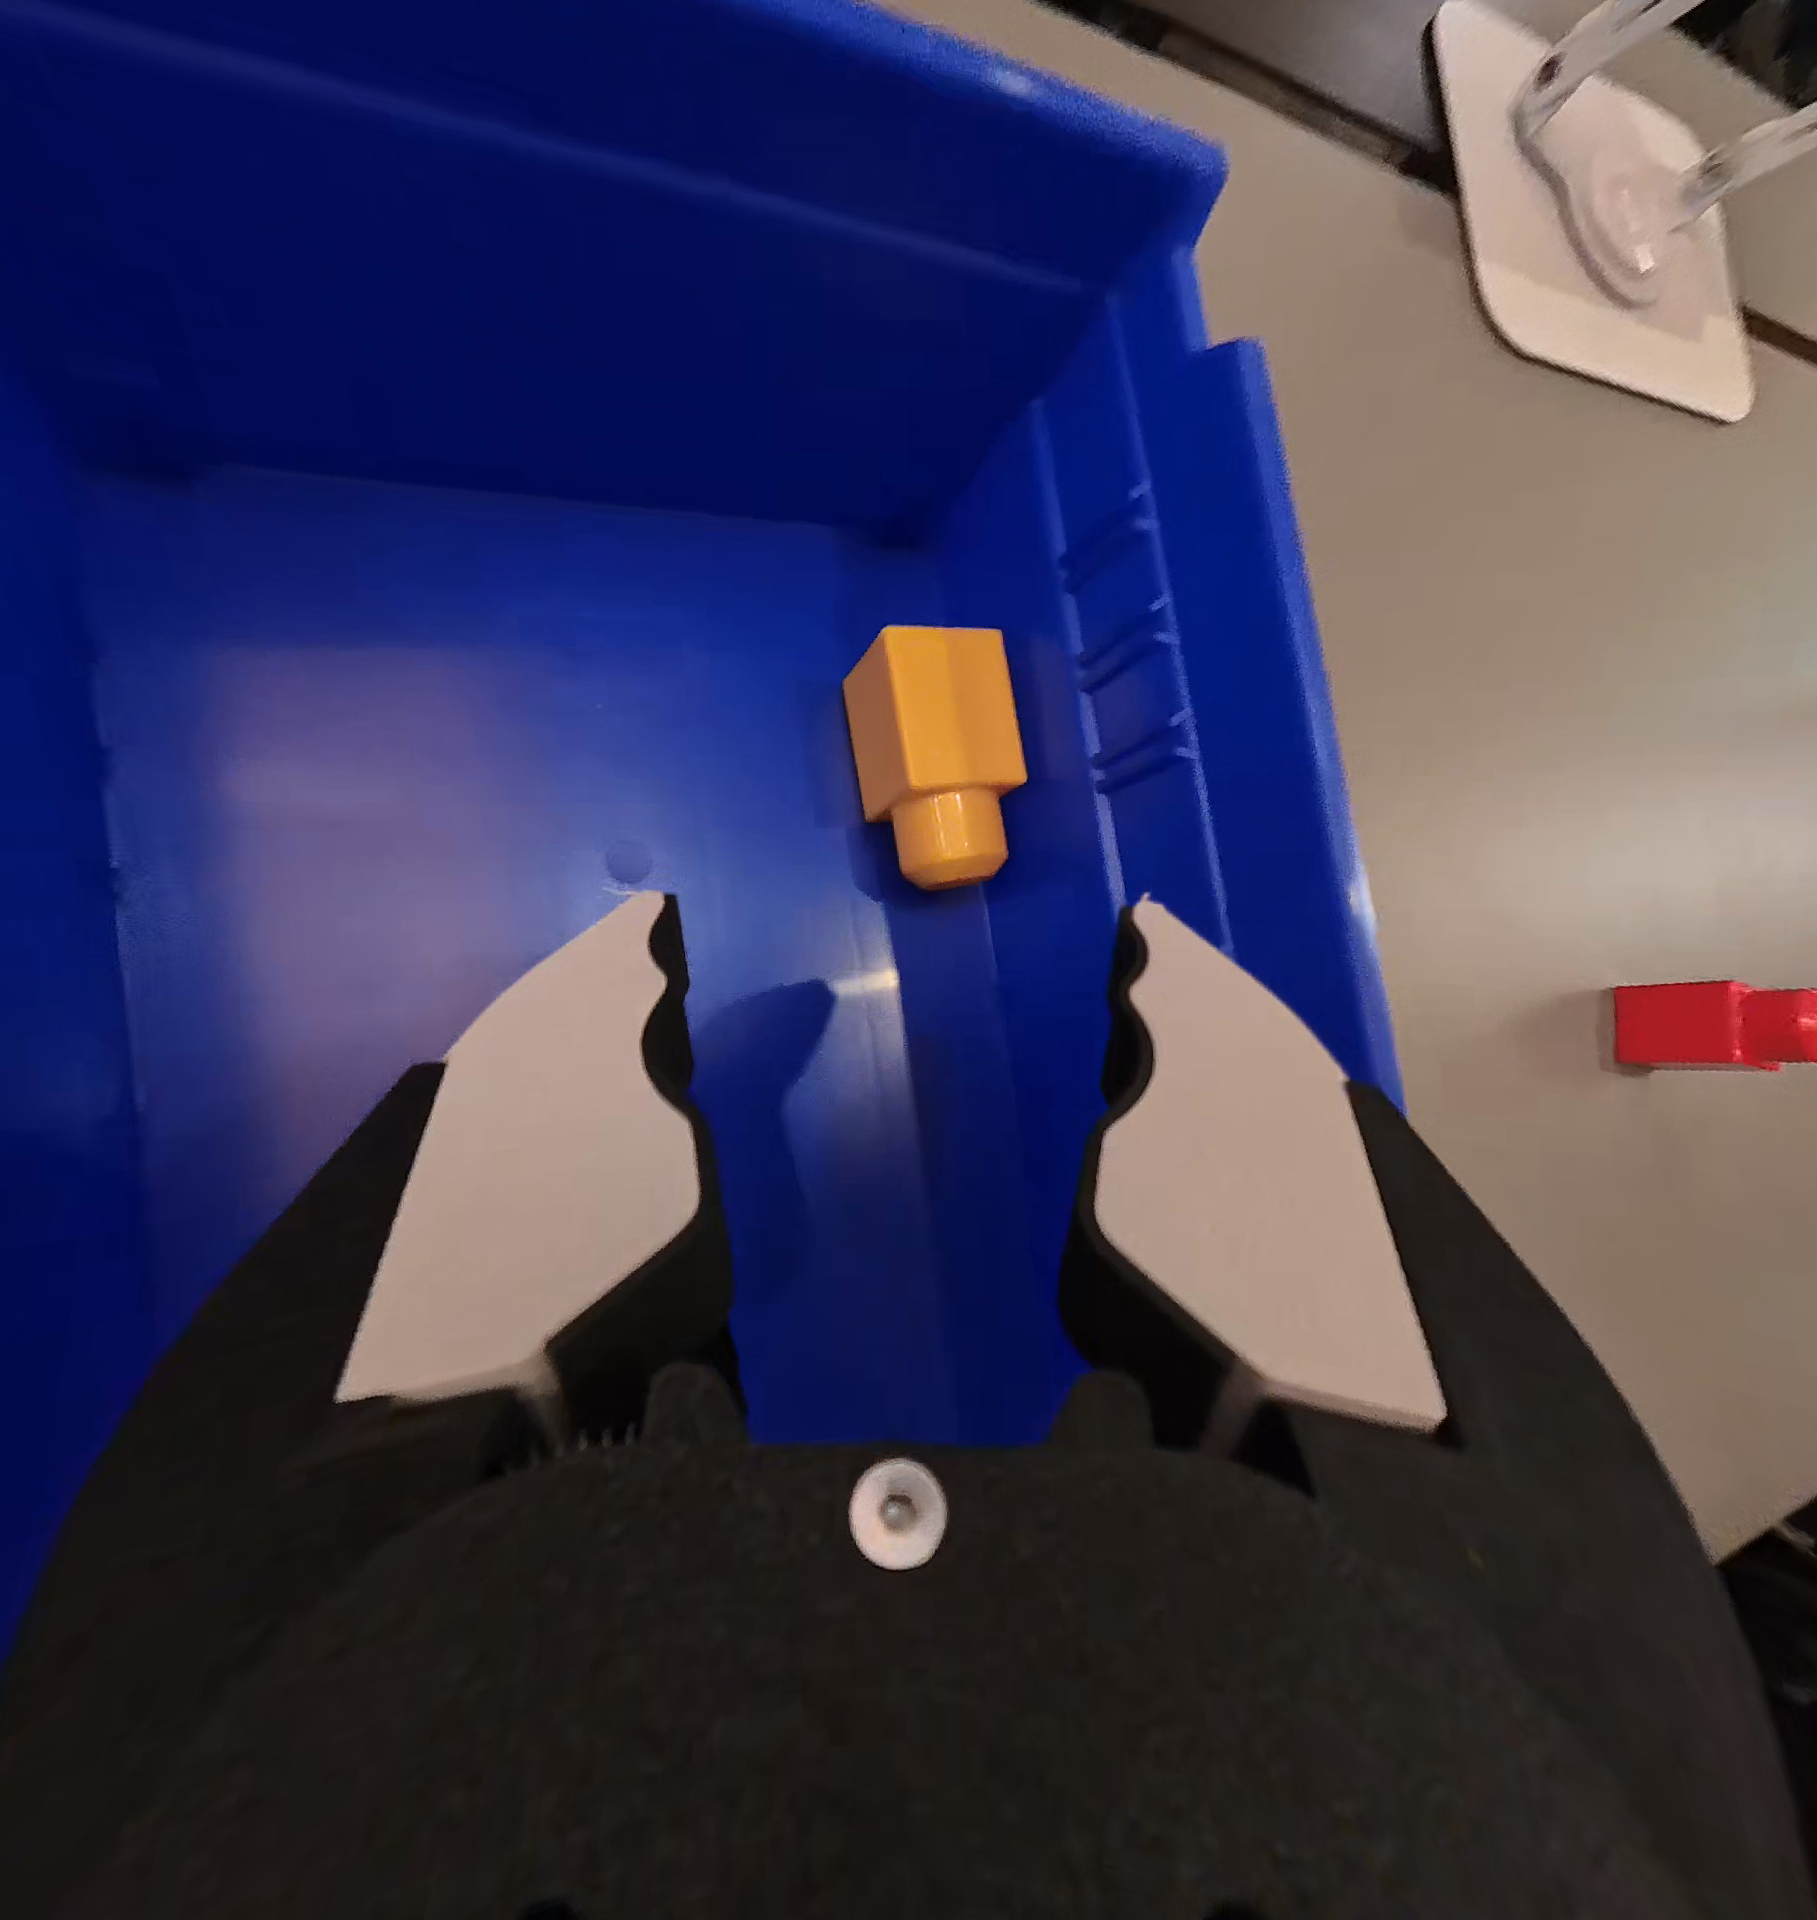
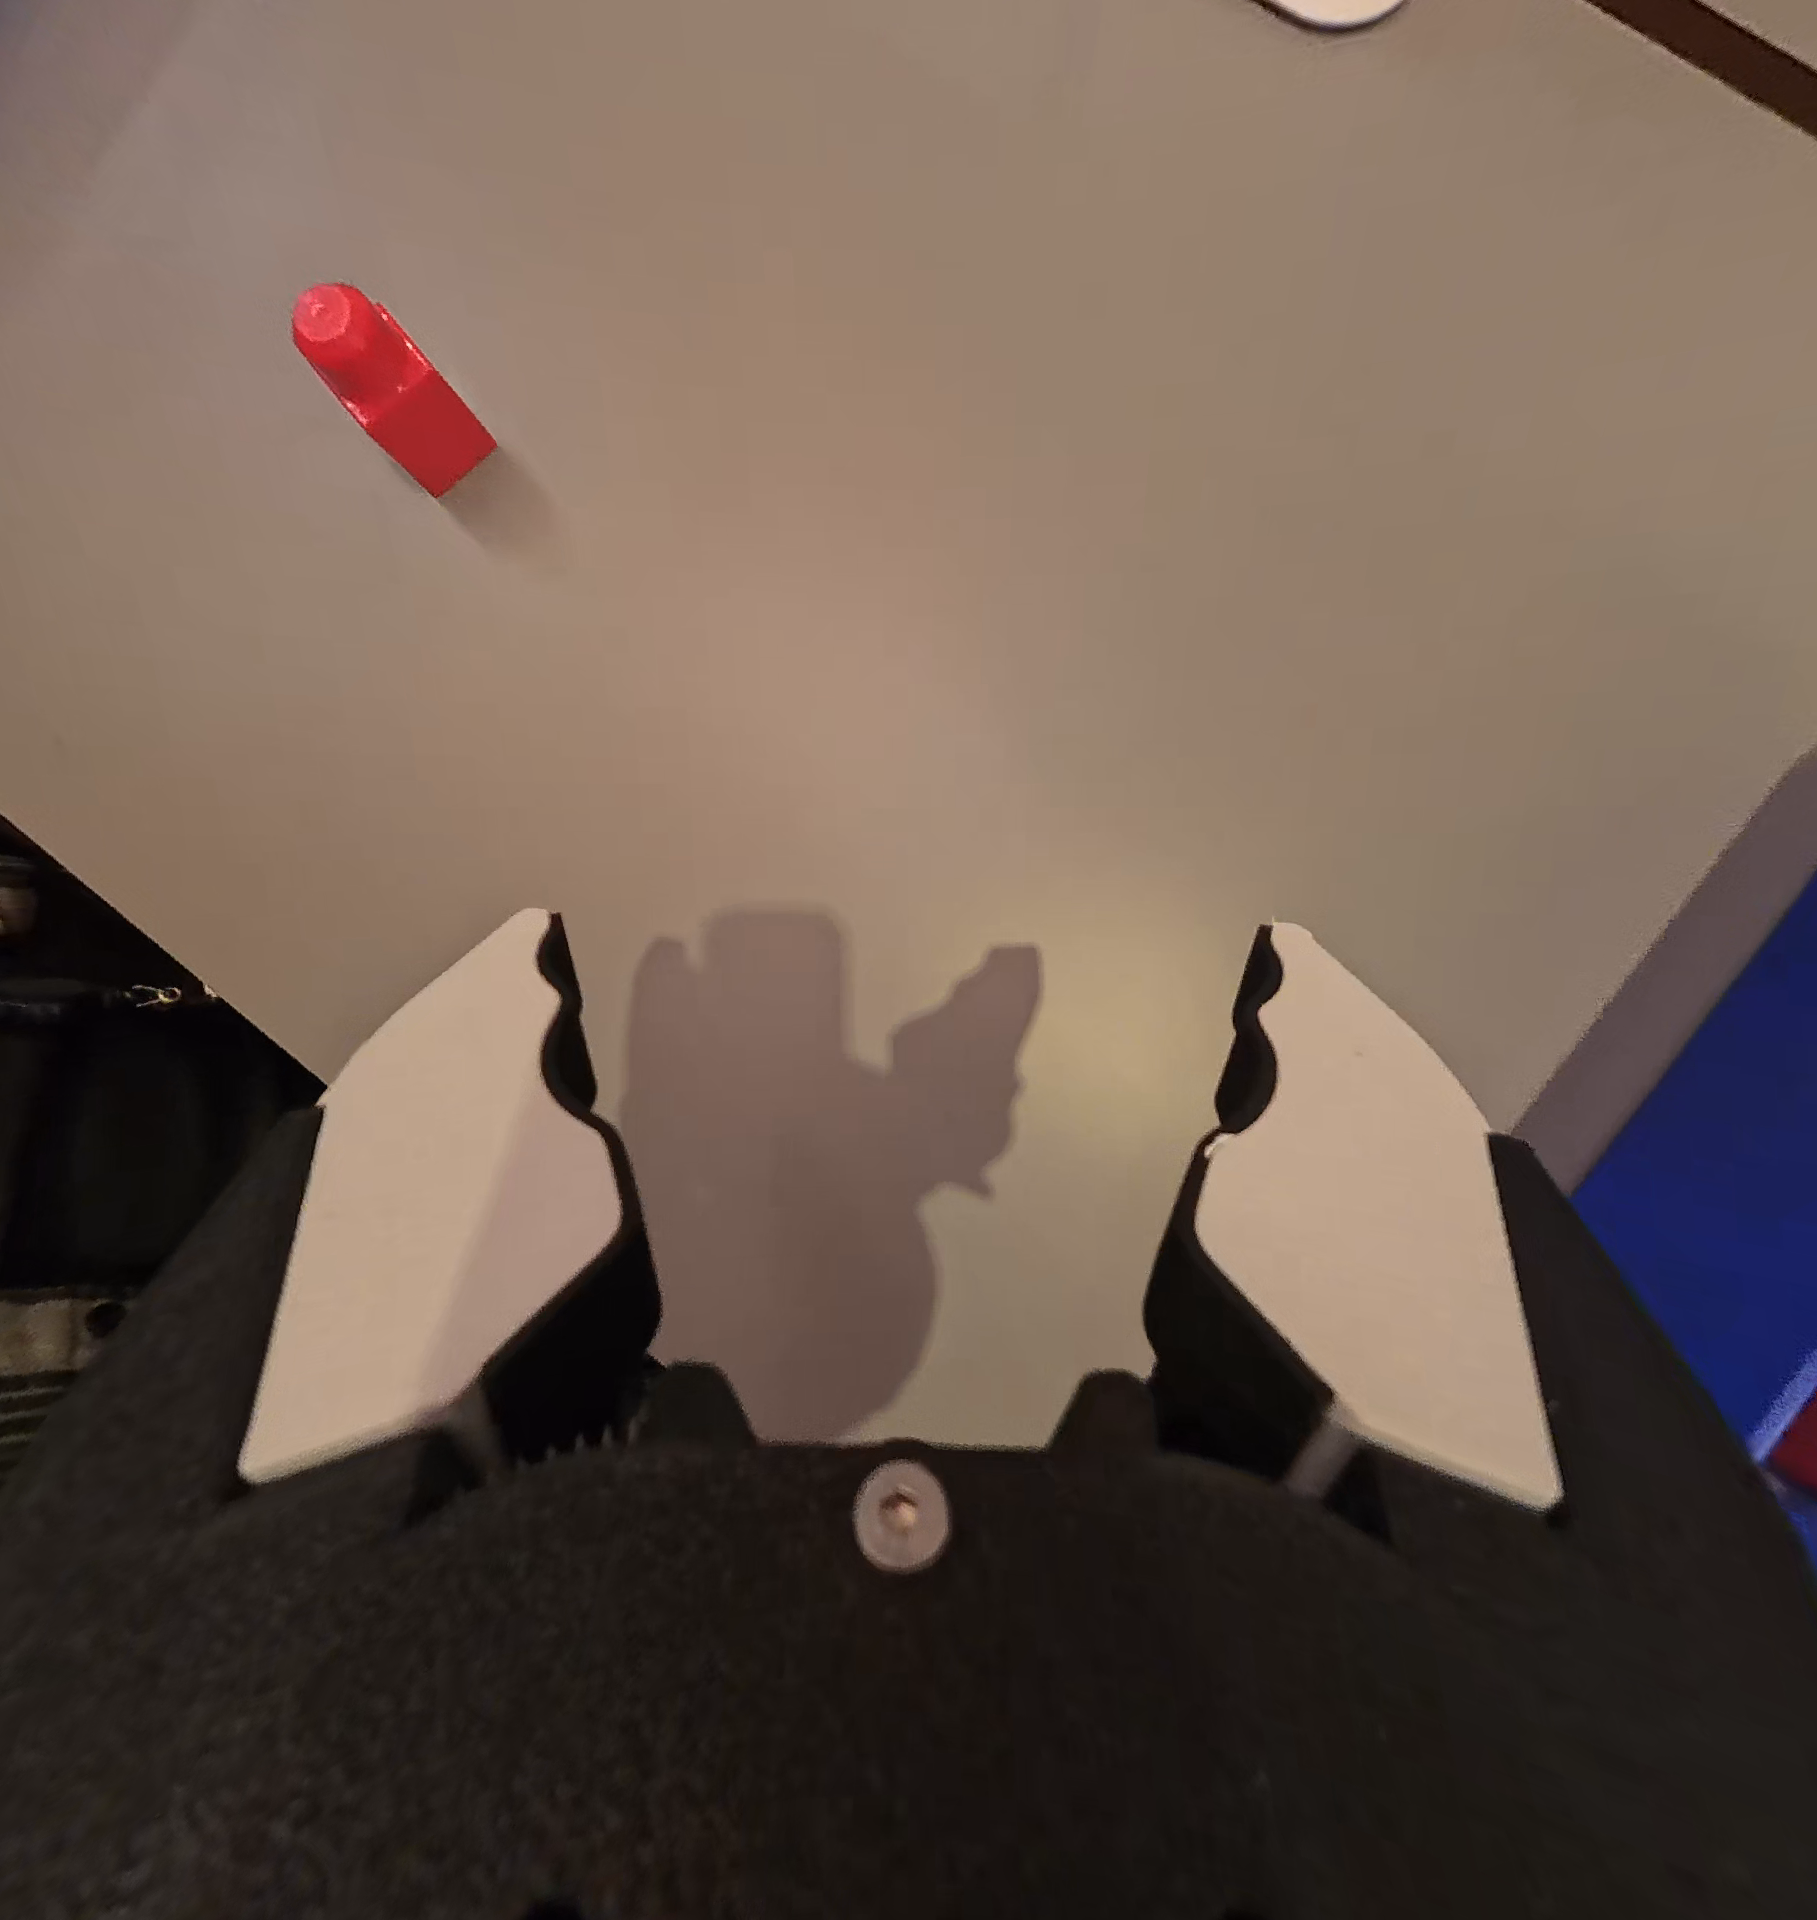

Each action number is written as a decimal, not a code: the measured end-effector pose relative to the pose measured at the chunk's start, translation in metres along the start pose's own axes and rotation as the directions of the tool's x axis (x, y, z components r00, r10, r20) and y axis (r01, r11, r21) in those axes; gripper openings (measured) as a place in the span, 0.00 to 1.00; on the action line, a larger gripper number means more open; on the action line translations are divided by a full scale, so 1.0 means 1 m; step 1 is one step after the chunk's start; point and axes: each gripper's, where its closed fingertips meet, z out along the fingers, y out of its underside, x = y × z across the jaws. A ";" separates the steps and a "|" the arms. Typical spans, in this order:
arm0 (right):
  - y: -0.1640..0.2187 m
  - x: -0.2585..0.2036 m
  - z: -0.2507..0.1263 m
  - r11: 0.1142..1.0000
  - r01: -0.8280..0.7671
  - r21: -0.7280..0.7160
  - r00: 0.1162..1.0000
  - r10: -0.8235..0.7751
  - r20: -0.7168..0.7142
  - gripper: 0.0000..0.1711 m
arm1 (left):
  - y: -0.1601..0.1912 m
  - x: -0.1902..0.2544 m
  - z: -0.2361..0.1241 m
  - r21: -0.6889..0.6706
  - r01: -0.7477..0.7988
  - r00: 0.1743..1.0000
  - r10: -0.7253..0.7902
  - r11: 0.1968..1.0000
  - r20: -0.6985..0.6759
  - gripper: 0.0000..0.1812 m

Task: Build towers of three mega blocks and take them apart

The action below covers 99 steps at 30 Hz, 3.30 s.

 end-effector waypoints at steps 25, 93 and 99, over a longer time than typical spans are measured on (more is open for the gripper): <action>0.003 -0.004 0.008 1.000 0.004 0.027 1.000 -0.005 0.029 0.69 | 0.008 0.000 0.051 -0.192 -0.201 0.975 0.215 0.961 0.054 0.15; 0.101 0.027 -0.036 0.986 -0.127 0.109 0.992 0.126 0.008 0.68 | 0.080 0.249 0.061 -0.877 -0.367 0.455 0.762 -0.310 -0.460 0.26; 0.098 0.031 -0.036 0.983 -0.128 0.134 0.992 0.129 0.005 0.68 | 0.009 0.253 -0.002 -0.734 -0.678 0.434 0.833 0.051 -0.344 0.35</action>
